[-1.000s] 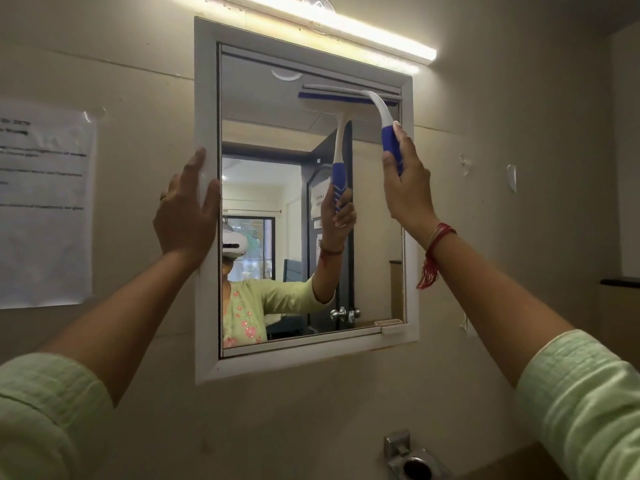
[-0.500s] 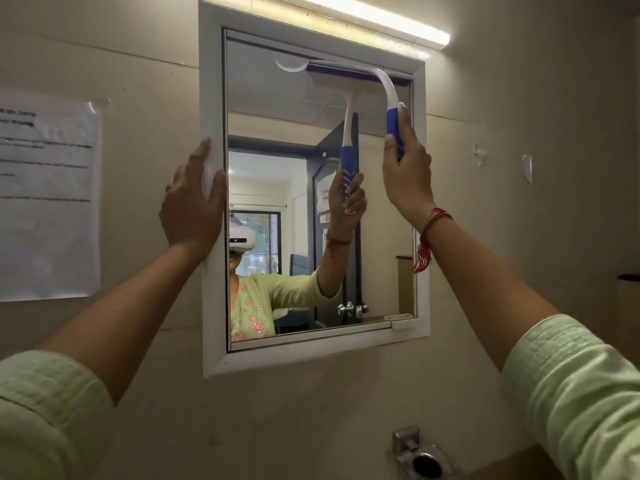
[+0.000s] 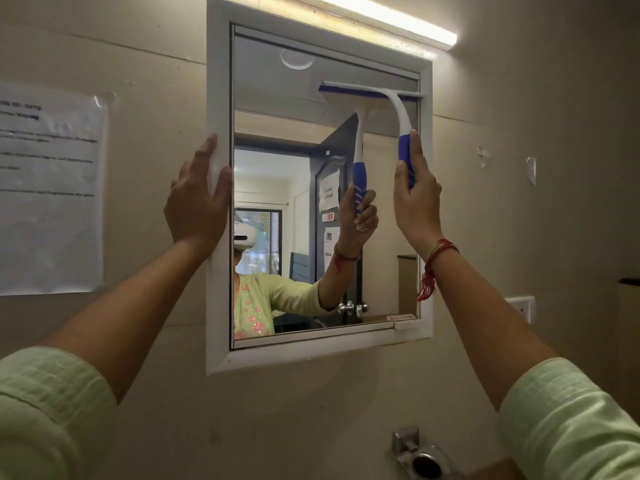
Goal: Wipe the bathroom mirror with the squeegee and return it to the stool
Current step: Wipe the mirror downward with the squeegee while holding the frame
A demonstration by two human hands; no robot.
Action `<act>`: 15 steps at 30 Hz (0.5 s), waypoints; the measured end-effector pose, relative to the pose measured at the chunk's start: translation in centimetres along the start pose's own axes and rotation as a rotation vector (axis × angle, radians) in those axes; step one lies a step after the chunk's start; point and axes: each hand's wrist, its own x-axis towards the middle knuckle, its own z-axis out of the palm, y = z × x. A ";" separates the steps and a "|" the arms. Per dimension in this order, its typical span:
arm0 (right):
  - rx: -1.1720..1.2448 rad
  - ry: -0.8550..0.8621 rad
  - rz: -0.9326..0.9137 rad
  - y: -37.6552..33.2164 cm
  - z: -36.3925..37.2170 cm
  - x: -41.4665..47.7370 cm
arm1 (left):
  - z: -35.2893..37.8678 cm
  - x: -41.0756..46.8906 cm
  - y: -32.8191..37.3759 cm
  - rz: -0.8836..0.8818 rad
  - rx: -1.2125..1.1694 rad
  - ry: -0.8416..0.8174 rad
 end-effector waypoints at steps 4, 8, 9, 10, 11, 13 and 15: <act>0.010 0.002 0.004 0.4 0.0 -1.0 | 0.0 0.0 -0.1 0.003 0.002 -0.004; 0.003 0.001 0.012 1.1 -0.2 -2.8 | 0.0 0.0 -0.1 -0.008 0.002 -0.010; 0.002 0.001 0.019 1.3 -0.2 -3.4 | 0.0 0.0 -0.1 -0.006 0.000 -0.007; 0.002 0.002 0.026 1.5 -0.3 -3.9 | 0.0 0.0 -0.1 -0.003 -0.002 -0.004; 0.003 0.003 0.034 1.7 -0.4 -4.5 | 0.0 0.0 -0.1 -0.002 -0.002 -0.003; 0.004 -0.001 0.052 2.1 -0.6 -5.8 | 0.1 0.0 -0.1 0.000 -0.003 -0.002; 0.001 -0.009 0.076 2.6 -0.9 -7.3 | 0.1 0.1 -0.2 0.004 -0.004 -0.003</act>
